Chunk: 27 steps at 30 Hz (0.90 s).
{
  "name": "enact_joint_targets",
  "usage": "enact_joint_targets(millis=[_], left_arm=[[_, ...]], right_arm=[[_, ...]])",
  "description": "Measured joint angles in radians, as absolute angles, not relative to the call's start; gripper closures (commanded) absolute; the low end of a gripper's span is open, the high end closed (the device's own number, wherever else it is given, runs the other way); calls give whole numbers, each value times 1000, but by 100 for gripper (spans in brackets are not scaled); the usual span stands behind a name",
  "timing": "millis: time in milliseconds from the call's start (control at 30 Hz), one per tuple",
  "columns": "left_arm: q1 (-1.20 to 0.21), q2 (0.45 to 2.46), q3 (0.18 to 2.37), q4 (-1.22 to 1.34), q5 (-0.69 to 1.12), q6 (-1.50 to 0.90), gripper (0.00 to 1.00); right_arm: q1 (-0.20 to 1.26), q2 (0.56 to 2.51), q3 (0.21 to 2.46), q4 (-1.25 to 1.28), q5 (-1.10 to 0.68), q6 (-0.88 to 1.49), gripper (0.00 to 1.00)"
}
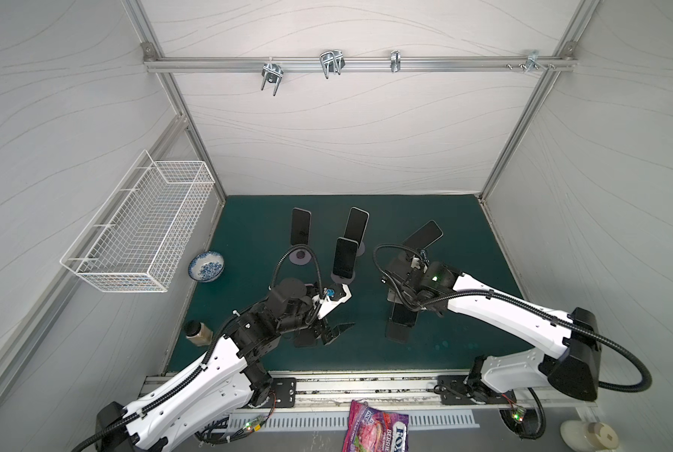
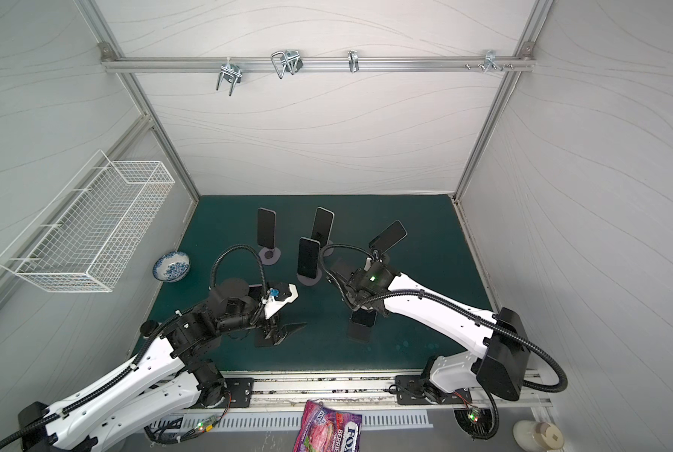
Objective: Remove the phone from the phone stand
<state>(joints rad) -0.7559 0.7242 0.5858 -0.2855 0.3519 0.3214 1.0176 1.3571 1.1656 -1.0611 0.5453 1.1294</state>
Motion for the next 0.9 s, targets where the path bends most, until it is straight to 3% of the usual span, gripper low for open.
enact_joint_targets(millis=[900], left_arm=[[-756, 770, 586, -286, 357, 318, 3]], right_arm=[[986, 1361, 1113, -978, 506, 1099, 13]])
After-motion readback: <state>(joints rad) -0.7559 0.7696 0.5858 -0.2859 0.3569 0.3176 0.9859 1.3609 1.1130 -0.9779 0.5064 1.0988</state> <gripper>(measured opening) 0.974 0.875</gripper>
